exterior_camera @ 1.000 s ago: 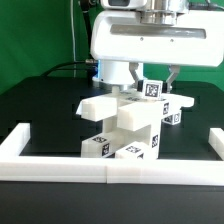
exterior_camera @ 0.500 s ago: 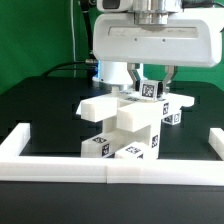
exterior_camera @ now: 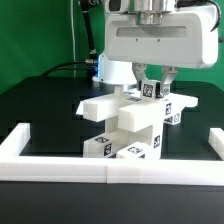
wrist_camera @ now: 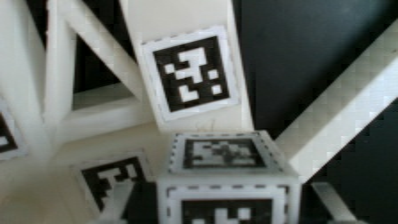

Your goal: Assemble chair

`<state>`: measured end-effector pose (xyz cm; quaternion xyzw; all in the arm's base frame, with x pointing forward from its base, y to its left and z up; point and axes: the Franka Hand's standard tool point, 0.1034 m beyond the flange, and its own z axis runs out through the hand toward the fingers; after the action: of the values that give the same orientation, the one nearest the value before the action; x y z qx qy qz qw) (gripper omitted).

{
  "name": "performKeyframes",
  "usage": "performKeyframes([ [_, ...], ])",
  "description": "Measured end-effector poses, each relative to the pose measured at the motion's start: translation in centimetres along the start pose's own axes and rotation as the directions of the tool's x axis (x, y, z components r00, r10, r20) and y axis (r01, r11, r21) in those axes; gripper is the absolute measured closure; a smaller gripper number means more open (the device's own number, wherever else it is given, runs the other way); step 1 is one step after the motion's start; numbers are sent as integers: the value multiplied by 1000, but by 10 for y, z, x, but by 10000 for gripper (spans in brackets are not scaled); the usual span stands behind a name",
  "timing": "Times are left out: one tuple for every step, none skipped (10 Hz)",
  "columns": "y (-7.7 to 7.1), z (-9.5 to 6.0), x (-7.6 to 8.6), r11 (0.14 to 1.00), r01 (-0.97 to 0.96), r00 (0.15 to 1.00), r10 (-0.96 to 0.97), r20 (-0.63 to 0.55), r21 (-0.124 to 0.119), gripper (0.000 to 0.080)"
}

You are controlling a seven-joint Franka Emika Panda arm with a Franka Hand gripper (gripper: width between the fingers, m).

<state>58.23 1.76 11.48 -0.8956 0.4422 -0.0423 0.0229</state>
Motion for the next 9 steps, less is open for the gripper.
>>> performKeyframes([
  [-1,0,-1,998,-57,998,57,-2,2,515],
  [-1,0,-1,995,-98,995,98,0,4,515],
  [-1,0,-1,995,-95,996,95,0,4,515],
  [-1,0,-1,998,-70,998,70,0,4,359],
  [-1,0,-1,999,-48,999,48,0,3,230],
  [-2,0,-1,999,-43,999,43,1,3,230],
  [-2,0,-1,1000,31,1000,-31,-4,1,164],
  [-2,-1,0,989,147,989,-147,-12,3,154],
  [-3,-1,0,979,203,979,-203,-14,1,154],
])
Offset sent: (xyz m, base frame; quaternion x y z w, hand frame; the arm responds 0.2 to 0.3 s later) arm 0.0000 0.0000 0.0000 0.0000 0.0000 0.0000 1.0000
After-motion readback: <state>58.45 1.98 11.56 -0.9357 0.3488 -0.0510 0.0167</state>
